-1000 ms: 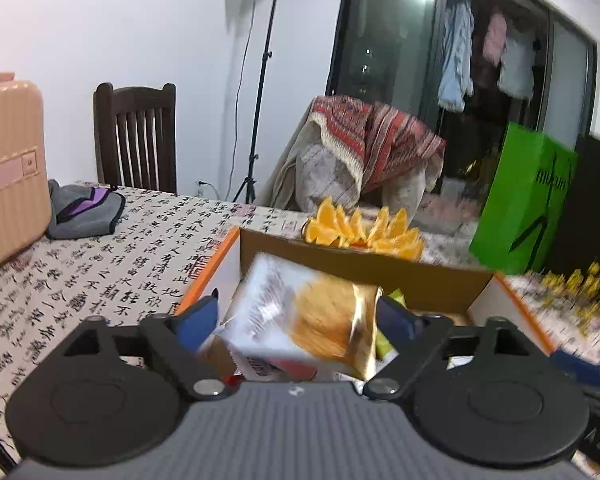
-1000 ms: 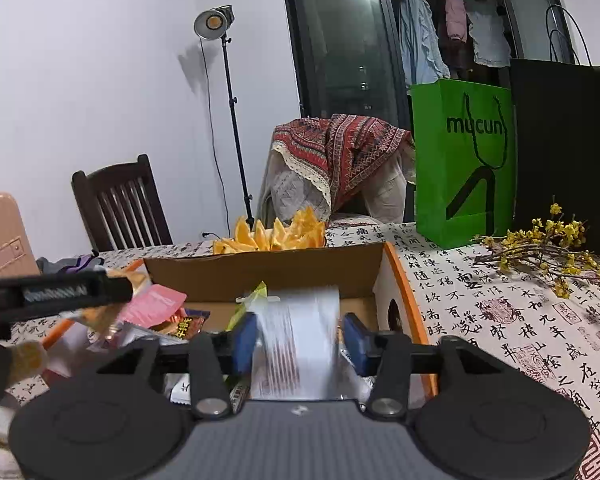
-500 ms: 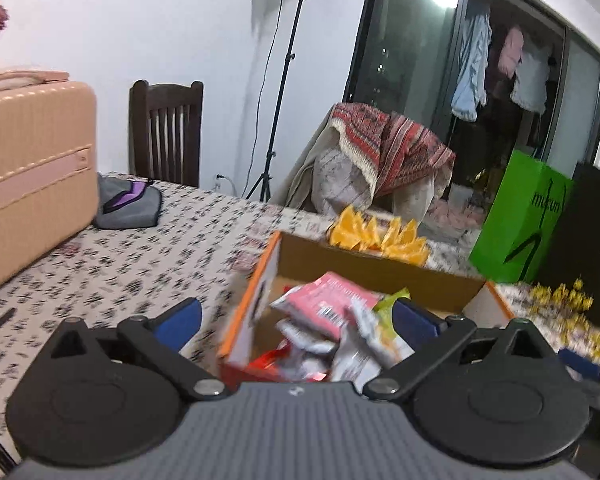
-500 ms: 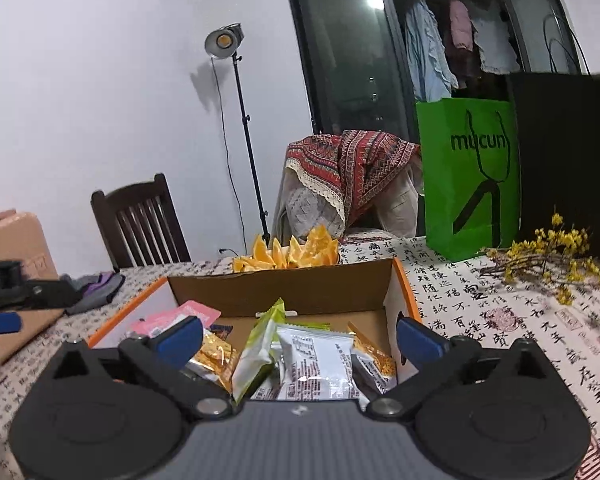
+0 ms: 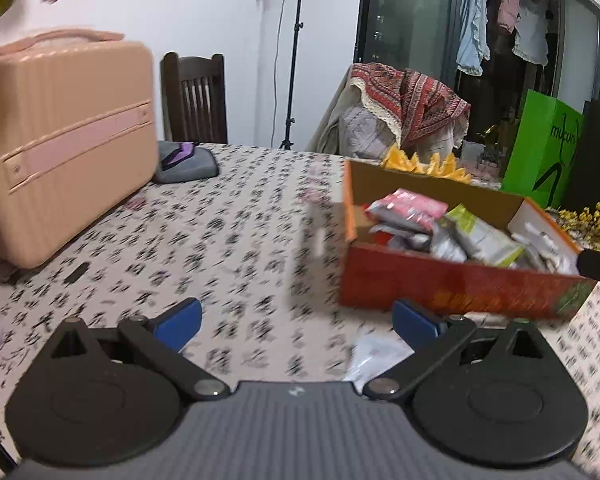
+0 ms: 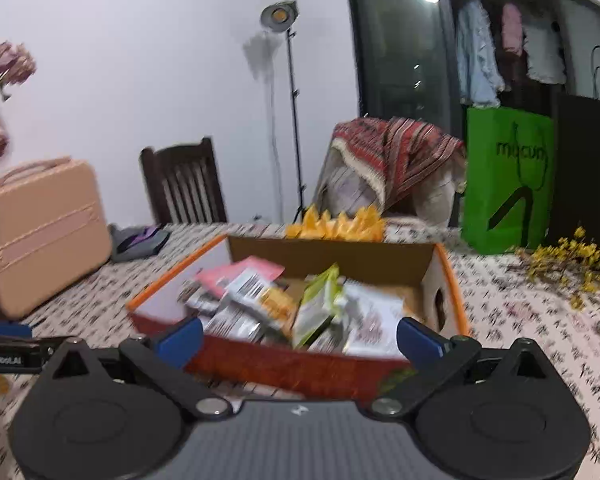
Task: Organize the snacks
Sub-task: 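Withdraw both grippers toward the last white packets on the table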
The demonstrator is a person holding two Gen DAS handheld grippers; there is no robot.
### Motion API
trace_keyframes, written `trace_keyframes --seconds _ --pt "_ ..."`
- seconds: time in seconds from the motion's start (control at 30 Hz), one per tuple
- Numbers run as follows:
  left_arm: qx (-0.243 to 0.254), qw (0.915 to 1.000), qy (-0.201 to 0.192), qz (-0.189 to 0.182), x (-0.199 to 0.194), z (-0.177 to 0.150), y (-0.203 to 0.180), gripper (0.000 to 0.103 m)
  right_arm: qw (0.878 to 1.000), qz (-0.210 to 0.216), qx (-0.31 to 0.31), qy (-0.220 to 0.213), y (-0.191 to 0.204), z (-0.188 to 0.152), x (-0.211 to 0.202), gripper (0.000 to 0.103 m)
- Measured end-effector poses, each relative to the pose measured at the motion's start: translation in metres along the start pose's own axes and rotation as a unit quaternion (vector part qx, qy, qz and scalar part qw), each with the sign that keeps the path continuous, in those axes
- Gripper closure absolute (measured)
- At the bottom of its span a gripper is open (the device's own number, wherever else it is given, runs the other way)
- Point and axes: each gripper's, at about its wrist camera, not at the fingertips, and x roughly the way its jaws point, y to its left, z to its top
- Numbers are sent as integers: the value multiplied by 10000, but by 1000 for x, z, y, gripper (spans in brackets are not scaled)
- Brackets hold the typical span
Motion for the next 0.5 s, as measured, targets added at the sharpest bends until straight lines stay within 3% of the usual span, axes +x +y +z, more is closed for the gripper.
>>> trace_keyframes --seconds 0.27,0.5 --pt "-280 9994 -60 203 10 -24 34 0 9968 37 -350 723 33 -22 21 0" --pt "-504 9987 -14 45 14 -28 45 0 9886 -433 -153 1431 46 -38 60 0"
